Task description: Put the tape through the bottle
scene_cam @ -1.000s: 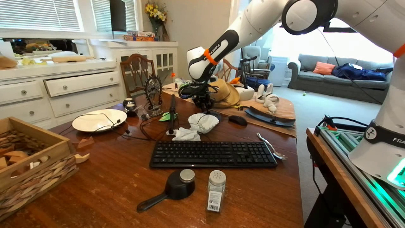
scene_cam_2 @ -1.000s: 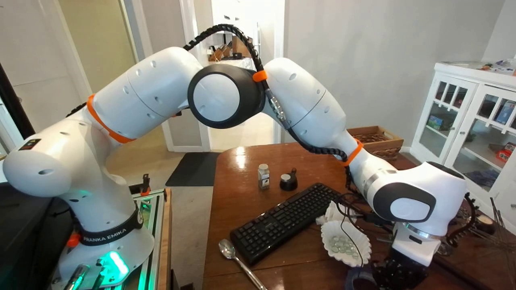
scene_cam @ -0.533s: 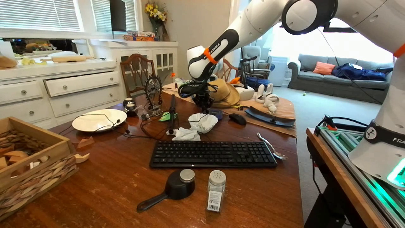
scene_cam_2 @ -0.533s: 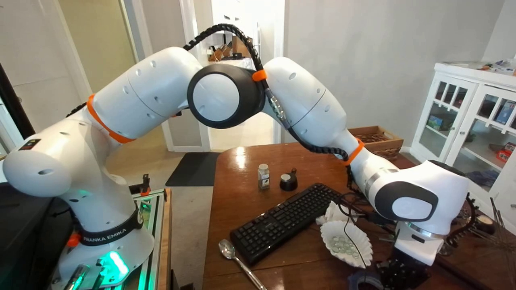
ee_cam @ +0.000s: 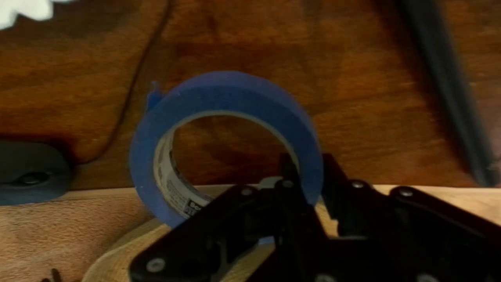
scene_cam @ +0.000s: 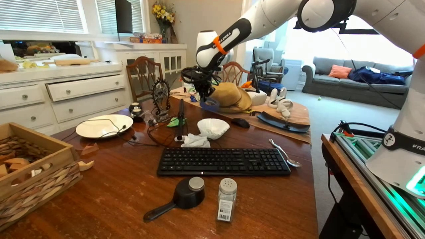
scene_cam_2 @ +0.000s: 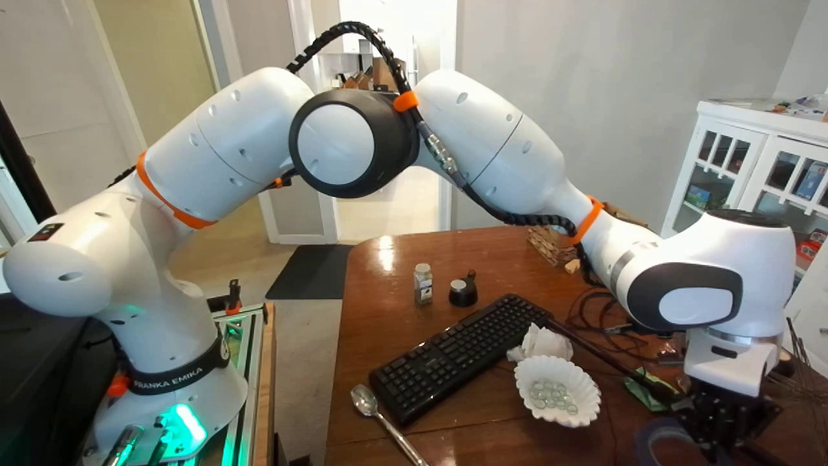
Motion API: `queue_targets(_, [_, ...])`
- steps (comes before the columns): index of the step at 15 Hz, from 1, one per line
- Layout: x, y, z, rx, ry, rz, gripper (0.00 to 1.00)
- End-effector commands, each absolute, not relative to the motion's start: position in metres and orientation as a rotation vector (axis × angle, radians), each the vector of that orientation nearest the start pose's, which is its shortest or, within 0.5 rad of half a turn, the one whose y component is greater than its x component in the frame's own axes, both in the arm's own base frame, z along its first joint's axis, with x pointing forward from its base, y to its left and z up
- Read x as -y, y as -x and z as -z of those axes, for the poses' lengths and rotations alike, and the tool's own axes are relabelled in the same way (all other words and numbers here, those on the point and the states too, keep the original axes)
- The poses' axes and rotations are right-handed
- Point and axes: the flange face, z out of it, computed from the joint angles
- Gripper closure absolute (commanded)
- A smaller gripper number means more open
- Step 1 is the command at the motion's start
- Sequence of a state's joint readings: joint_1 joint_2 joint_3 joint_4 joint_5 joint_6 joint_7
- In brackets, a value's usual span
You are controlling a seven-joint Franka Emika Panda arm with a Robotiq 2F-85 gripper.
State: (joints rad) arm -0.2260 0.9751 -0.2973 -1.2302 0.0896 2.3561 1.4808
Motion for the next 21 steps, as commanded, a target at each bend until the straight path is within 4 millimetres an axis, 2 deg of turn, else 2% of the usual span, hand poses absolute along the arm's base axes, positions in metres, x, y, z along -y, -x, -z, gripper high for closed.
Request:
queue_targets(1, [0.324,-0.708,-0.22,-2.525,1.665,0.622,0.95])
queue_targets(2, [0.322,-0.707,-0.22,-2.497,1.636,0.698,0.95])
queue_targets(3, [0.319,-0.704,-0.219,-2.509,1.671,0.666,0.95])
queue_targets(7, [0.298,-0.688,-0.229,-2.483,1.888,0.313,0.95])
queue_targets(13, [0.281,-0.665,-0.299,-2.295,2.155,-0.077,0.95])
queue_targets(15, [0.27,-0.654,-0.303,-2.232,2.26,-0.202,0.95])
queue_targets(18, [0.26,-0.638,-0.295,-2.153,2.386,-0.424,0.95])
queue_targets(19, [0.268,-0.65,-0.301,-2.208,2.328,-0.307,0.8])
queue_targets(21, [0.264,-0.644,-0.295,-2.181,2.36,-0.384,0.8])
